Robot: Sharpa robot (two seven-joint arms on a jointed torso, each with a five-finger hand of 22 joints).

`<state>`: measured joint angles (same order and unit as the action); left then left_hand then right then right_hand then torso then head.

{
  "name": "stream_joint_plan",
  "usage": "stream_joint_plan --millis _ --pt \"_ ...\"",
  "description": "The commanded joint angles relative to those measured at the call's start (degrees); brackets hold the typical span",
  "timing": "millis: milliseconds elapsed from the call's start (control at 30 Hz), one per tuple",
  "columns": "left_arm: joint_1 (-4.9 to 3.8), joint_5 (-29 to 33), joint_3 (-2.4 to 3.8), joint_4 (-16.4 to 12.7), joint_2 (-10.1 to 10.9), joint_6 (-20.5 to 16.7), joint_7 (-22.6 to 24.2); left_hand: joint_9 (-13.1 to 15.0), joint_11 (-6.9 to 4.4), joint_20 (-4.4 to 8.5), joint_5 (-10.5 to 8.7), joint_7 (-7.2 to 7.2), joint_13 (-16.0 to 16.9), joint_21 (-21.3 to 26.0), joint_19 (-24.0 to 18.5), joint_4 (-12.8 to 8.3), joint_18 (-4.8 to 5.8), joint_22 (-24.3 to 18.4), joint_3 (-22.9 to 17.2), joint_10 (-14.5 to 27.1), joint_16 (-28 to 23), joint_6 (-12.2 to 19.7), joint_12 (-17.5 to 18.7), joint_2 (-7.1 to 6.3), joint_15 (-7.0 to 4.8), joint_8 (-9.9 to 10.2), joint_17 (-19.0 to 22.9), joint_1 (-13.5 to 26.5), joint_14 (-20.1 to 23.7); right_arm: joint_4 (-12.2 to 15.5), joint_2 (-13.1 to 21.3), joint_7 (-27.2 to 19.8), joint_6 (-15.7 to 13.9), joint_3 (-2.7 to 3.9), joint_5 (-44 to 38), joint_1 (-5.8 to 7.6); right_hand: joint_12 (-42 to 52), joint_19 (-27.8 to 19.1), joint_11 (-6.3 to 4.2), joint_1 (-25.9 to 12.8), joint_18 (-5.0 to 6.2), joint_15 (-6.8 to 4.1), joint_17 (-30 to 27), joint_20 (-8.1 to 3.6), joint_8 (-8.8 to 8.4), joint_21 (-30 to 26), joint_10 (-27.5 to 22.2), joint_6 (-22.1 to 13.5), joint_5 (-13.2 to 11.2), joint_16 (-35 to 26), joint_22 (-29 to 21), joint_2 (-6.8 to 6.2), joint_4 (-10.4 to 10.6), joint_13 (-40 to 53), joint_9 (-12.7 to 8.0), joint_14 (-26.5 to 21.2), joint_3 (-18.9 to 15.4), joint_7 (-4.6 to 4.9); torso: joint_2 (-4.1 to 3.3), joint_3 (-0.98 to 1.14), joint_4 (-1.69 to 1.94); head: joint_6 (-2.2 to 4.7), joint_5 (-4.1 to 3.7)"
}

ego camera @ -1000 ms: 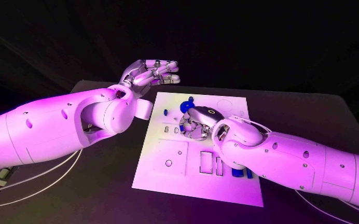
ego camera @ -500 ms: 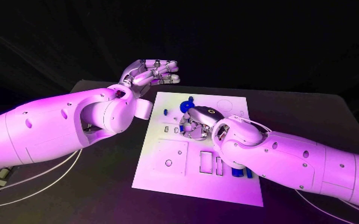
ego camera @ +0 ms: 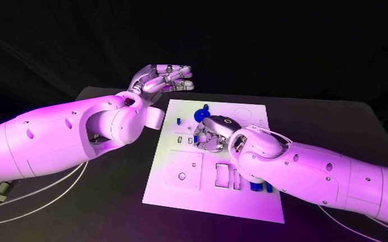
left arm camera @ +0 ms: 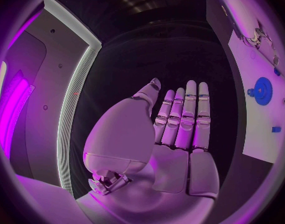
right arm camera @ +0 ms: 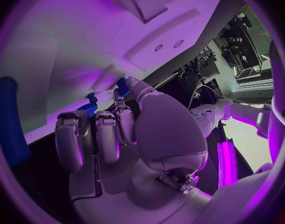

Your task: Assemble the parts on the task board

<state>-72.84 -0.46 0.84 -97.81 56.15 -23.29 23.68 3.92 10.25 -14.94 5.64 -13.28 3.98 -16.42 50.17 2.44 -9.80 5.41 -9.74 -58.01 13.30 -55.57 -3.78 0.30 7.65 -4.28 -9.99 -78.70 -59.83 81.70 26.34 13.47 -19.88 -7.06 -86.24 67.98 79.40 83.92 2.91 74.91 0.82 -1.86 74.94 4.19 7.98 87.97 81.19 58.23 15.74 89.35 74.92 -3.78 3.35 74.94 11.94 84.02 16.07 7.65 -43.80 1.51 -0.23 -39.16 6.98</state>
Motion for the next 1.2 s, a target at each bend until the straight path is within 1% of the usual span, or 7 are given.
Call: stream_joint_plan --millis 33,267,667,1033,1067,1100,1200 --pt "0.00 0.0 0.02 -0.1 0.0 1.1 0.4 0.0 0.13 0.06 0.18 -0.11 0.0 0.2 -0.3 0.0 -0.75 -0.1 -0.4 0.3 -0.2 -0.1 0.0 0.36 -0.09 0.4 -0.1 -0.2 0.3 -0.2 0.0 0.9 1.4 -0.12 -0.6 -0.19 -0.6 4.7 0.00 -0.1 -0.06 0.48 14.2 0.27 -0.36 -0.4 -0.5 -0.6 -0.2 0.1 12.5 -0.63 0.0 5.3 -0.2 5.7 -0.2 0.16 0.00 0.03 -0.02 0.05 -0.04" --pt "0.00 0.0 0.02 -0.1 0.0 1.2 0.3 0.0 0.13 0.06 0.18 -0.11 0.0 0.2 -0.3 0.0 -0.75 -0.1 -0.4 0.3 -0.2 -0.1 0.0 0.36 -0.09 0.4 -0.1 -0.2 0.3 -0.1 0.0 0.9 1.5 -0.12 -0.6 -0.20 -1.2 4.6 0.48 -0.7 0.01 0.88 14.2 0.61 -0.98 -0.6 -1.2 -1.8 -0.2 0.1 12.3 -1.54 0.3 4.8 -0.4 5.8 -0.7 0.68 -0.02 0.03 -0.02 0.01 -0.04" --pt "0.00 0.0 0.02 0.0 0.0 1.2 0.3 0.0 0.15 0.05 0.20 -0.13 0.0 0.2 -0.3 0.0 -0.74 -0.1 -0.4 0.3 -0.2 -0.1 0.0 0.35 -0.09 0.4 -0.1 -0.1 0.3 -0.1 0.0 0.8 1.0 -0.12 -0.7 -0.20 -1.5 4.5 0.76 -1.0 0.04 1.14 14.2 0.87 -1.32 -0.7 -1.6 -2.6 -0.6 0.1 12.2 -2.08 0.4 4.5 -0.6 5.8 -1.0 0.96 -0.02 0.04 -0.06 0.00 -0.06" --pt "0.00 0.0 0.02 0.0 0.0 1.3 0.3 0.0 0.15 0.05 0.20 -0.13 0.0 0.2 -0.3 0.0 -0.74 -0.1 -0.4 0.3 -0.2 -0.1 0.0 0.35 -0.09 0.4 -0.1 -0.1 0.3 0.2 0.2 0.5 -1.1 -0.12 -1.0 -0.20 -2.6 4.3 1.61 -1.5 0.18 1.88 14.2 1.57 -2.86 -1.2 -3.0 -6.5 -6.0 0.0 11.7 -3.54 1.3 3.5 -1.2 5.7 -2.9 1.83 -0.04 0.03 0.01 0.01 -0.15" --pt "0.00 0.0 0.02 0.0 0.0 1.3 0.3 0.0 0.15 0.05 0.20 -0.14 0.0 0.2 -0.3 0.0 -0.74 -0.1 -0.4 0.3 -0.2 -0.1 0.0 0.35 -0.08 0.4 -0.1 -0.1 0.3 0.3 0.3 0.3 -1.7 -0.12 -1.0 -0.20 -2.9 4.2 1.76 -1.5 0.20 1.99 14.2 1.67 -3.12 -1.3 -3.3 -7.1 -6.5 0.0 11.6 -3.78 1.4 3.2 -1.3 5.7 -3.2 1.99 -0.03 0.04 0.01 0.01 -0.15" --pt "0.00 0.0 0.02 0.1 0.0 1.3 0.2 0.0 0.17 0.05 0.23 -0.16 0.0 0.2 -0.3 0.1 -0.74 -0.1 -0.4 0.4 -0.2 -0.1 0.0 0.37 -0.07 0.4 -0.1 -0.1 0.3 0.4 0.5 0.0 -2.4 -0.11 -1.0 -0.21 -3.5 4.1 2.12 -0.7 0.26 2.49 14.3 2.02 -3.41 -1.5 -4.0 -8.9 -7.1 0.1 11.5 -4.11 2.5 2.6 -1.7 5.8 -4.2 2.39 -0.01 0.04 0.02 0.00 -0.16" --pt "0.00 0.0 0.02 0.2 0.0 1.3 -0.4 0.0 0.16 0.07 0.25 -0.15 0.0 0.2 -0.3 0.0 -0.76 -0.1 -0.5 0.4 -0.2 -0.1 0.0 0.38 -0.10 0.4 -0.1 -0.1 0.2 1.5 1.3 -1.1 -4.9 -0.10 -0.3 -0.21 -4.3 4.0 2.55 0.2 0.34 2.77 14.2 2.48 -4.09 -1.8 -4.9 -12.5 -7.5 0.1 11.2 -5.54 5.3 1.6 -2.7 5.7 -7.7 2.91 0.02 0.02 0.02 0.04 -0.13"
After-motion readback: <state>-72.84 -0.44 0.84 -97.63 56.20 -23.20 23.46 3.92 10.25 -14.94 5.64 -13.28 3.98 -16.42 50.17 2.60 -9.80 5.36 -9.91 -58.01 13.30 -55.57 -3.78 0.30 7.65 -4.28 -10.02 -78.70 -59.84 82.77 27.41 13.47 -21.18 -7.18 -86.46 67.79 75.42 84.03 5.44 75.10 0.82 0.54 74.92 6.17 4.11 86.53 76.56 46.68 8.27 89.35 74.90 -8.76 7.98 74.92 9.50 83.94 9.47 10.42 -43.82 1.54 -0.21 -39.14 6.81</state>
